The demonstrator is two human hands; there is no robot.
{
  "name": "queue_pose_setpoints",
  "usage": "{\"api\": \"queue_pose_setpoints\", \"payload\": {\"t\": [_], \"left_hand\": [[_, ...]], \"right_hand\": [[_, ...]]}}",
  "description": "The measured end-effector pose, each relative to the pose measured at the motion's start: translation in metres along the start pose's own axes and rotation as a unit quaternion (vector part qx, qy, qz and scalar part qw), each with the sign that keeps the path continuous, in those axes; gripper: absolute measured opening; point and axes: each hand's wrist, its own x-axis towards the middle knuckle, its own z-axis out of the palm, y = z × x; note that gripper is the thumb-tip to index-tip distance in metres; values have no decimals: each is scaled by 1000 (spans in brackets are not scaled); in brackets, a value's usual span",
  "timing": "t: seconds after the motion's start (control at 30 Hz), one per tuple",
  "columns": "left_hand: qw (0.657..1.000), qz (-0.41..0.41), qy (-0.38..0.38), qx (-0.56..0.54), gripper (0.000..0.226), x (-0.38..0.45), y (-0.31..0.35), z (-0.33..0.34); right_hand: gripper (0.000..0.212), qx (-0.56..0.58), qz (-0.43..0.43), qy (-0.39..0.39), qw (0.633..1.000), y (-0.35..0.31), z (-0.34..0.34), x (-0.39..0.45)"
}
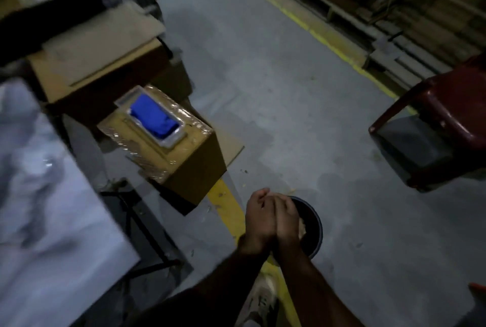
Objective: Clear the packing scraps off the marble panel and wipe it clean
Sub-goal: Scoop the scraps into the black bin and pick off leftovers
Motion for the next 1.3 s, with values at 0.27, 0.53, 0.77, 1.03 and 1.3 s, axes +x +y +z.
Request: {"api": "queue_pose_setpoints", "payload": {"t": [0.27, 0.53, 0.77, 1.03, 1.3], "left_hand": [[985, 95, 137, -51, 26, -109, 65, -174], [949, 150, 262, -87, 17, -221, 28, -371], [925, 121, 332, -140, 11, -289, -18, -503], [896, 63, 403, -178, 19, -321, -56, -601], [843, -95, 523, 85, 37, -313, -117, -678]], "right_hand": [[15, -64, -124, -100, 985, -55, 110, -175], [17, -129, -183, -192, 956, 2, 233, -346], [12, -198, -207, -303, 909, 53, 323, -448], [17, -292, -267, -382, 835, 93, 396, -489], [64, -487, -477, -312, 662, 122, 442, -443]]}}
